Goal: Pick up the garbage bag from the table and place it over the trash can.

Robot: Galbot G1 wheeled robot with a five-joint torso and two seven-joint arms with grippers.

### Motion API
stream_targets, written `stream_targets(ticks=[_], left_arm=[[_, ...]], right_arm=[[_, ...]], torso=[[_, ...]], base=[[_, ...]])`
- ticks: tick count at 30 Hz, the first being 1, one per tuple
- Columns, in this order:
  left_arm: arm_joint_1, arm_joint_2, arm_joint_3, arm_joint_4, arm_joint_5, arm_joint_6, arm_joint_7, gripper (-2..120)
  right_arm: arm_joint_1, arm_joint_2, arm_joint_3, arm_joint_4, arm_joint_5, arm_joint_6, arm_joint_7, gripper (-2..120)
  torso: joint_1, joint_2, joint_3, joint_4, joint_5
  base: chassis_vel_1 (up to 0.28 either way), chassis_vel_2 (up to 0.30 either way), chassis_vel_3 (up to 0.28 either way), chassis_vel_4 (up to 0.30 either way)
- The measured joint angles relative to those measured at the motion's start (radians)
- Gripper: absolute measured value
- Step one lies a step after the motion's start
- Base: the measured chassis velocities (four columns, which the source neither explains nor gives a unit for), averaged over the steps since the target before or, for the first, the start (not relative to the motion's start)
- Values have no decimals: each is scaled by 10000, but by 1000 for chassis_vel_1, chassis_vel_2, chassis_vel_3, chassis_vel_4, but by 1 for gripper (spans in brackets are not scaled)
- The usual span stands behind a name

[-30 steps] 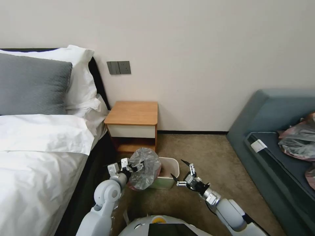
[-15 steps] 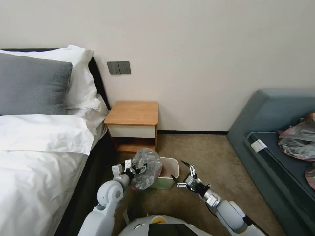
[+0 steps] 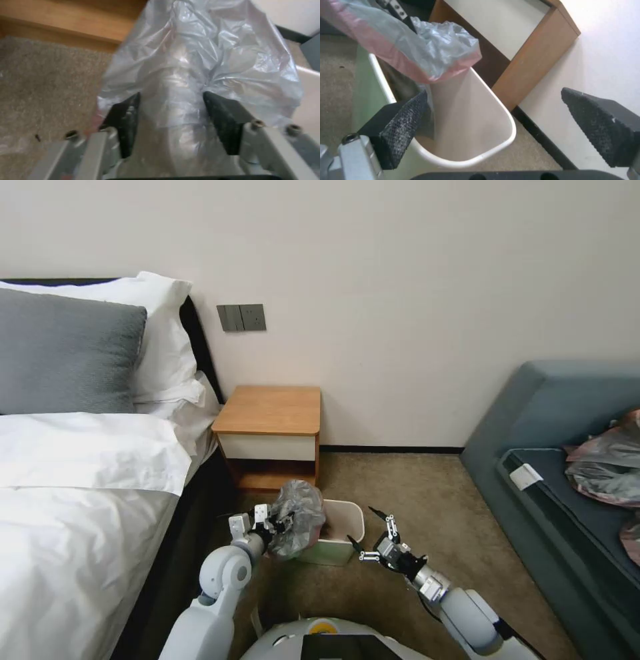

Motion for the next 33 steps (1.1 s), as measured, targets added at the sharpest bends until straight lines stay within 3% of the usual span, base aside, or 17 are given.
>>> stream_targets(ticks=[10, 19, 24, 33], left_arm=[[88, -15, 13, 34, 380, -1, 127, 11], [139, -110, 26, 44, 544, -11, -55, 11], [173, -229, 52, -29, 544, -16, -531, 11], [781, -46, 371, -735, 935, -1868, -692, 11]], right_arm=[[34, -27, -1, 5, 5, -1, 10, 100], [3, -10, 19, 57, 0, 8, 24, 100], [38, 58, -48, 208, 105, -26, 151, 100], [274, 244, -975, 1861, 3363, -1414, 1423, 100]], torso=[[0, 0, 0, 0, 1], [0, 0, 0, 0, 1], [0, 1, 0, -1, 0], [0, 0, 0, 1, -2]], base=[[0, 0, 0, 0], [0, 0, 0, 0], [0, 0, 0, 0], [0, 0, 0, 0]])
